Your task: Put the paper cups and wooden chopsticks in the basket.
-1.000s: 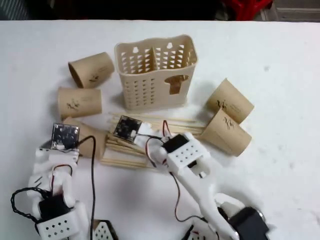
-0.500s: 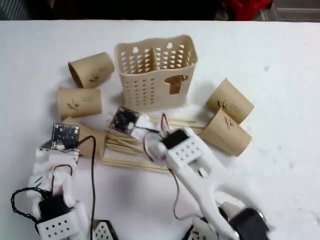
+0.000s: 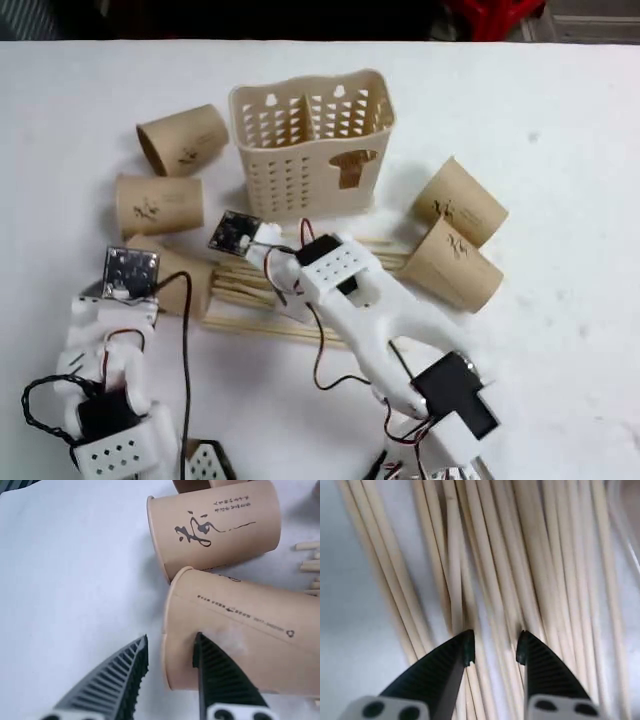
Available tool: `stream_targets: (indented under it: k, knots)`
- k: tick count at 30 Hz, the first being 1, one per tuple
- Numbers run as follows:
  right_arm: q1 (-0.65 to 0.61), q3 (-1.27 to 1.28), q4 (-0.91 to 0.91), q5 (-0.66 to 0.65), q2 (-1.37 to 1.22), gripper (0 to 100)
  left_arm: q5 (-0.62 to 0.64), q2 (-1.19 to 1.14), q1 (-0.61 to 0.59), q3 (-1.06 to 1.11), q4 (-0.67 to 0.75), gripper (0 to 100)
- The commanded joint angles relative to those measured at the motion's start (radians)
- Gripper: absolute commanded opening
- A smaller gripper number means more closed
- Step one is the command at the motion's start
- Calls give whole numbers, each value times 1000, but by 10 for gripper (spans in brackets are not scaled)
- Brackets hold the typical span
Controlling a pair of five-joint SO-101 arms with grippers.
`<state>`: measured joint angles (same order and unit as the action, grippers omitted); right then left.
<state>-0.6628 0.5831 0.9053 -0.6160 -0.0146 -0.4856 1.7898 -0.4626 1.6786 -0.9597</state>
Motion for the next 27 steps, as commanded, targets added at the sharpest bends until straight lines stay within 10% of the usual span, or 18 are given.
stream_targets:
  k: [1, 27]
  knots:
    - [-10, -38, 1, 12, 8, 149, -11, 1, 1, 17, -26, 170]
    - [-58, -34, -54, 11, -61, 124, -11, 1, 1, 17, -26, 170]
